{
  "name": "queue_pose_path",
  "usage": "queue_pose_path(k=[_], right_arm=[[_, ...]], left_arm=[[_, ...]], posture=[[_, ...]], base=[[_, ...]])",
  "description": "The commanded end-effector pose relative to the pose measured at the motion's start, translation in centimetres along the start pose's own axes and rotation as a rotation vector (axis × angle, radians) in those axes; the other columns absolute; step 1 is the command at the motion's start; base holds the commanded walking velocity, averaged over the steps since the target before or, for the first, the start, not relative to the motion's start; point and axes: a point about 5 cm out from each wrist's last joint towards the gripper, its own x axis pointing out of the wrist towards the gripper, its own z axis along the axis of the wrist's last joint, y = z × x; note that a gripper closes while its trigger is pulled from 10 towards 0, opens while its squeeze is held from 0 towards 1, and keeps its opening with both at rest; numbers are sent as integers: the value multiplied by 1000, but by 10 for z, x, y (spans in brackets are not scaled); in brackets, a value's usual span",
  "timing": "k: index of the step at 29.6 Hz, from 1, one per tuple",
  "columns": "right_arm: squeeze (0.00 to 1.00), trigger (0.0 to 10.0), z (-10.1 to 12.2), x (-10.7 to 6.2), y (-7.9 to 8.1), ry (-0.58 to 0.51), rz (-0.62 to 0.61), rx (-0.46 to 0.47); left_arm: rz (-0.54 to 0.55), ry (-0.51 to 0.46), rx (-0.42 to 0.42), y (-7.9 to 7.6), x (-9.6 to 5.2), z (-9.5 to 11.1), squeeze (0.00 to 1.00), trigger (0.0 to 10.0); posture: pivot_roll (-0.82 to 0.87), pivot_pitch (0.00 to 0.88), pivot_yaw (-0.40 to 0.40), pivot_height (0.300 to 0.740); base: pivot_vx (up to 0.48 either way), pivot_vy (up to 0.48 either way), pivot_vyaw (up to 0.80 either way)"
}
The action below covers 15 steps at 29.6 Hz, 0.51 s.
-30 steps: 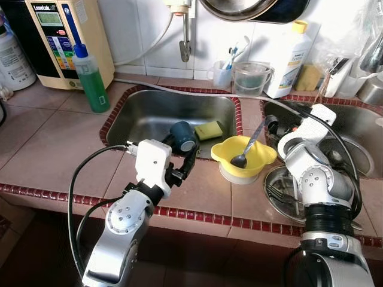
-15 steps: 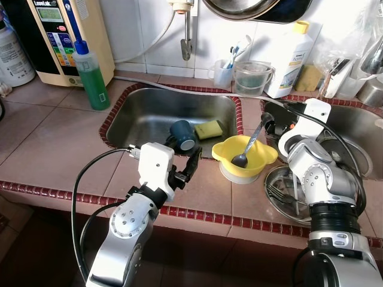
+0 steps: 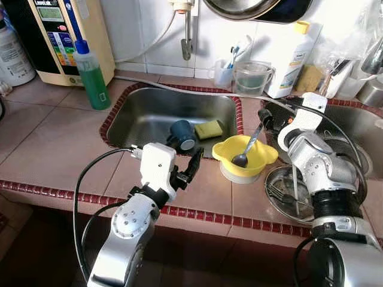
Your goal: Kitchen organization
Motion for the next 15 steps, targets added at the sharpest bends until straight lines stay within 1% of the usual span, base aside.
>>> queue_pose_path(k=[1, 2, 3, 4, 5, 6, 7, 8, 11, 14, 15], right_arm=[[0, 3725, 7, 2, 2, 1, 15, 0], [0, 2941, 6, 2, 2, 11, 16, 0], [0, 2706, 6, 3, 2, 18, 16, -1], [0, 2039, 6, 5, 2, 17, 29, -16], [0, 1020, 6, 5, 3, 19, 34, -20], [0, 824, 6, 6, 3, 20, 37, -20], [0, 235, 6, 6, 4, 21, 42, -18], [0, 0, 6, 6, 4, 21, 46, -17], [0, 0, 6, 7, 6, 14, 67, -14], [0, 0, 5, 8, 9, 28, 78, -13], [0, 0, 3, 9, 10, 45, 83, 2]], left_arm=[[6, -12, 6, -1, 0, 4, 0, 10000], [7, -13, 6, -1, 0, 4, 0, 10000], [8, -13, 6, -1, 0, 4, 0, 10000], [10, -14, 5, -1, 0, 5, 0, 10000], [11, -14, 4, -1, 0, 5, 0, 10000], [12, -14, 4, -1, 0, 5, 0, 10000], [13, -15, 4, -1, 0, 5, 0, 10000], [14, -15, 3, -2, 0, 5, 0, 10000], [17, -17, 1, -2, 0, 5, 0, 10000], [19, -18, 1, -2, 1, 5, 0, 10000], [20, -19, 1, -2, 1, 5, 0, 10000]], posture=[[-131, 76, -14, 740], [-130, 79, -17, 740], [-130, 79, -17, 740], [-129, 81, -21, 740], [-128, 82, -22, 740], [-128, 82, -22, 740], [-128, 84, -23, 740], [-127, 83, -23, 740], [-127, 83, -23, 740], [-125, 85, -24, 740], [-124, 85, -24, 740]], base=[[0, 0, 0], [0, 0, 0], [0, 0, 0], [0, 0, 0], [0, 0, 0], [0, 0, 0], [0, 0, 0], [0, 0, 0], [0, 0, 0], [0, 0, 0], [0, 0, 0]])
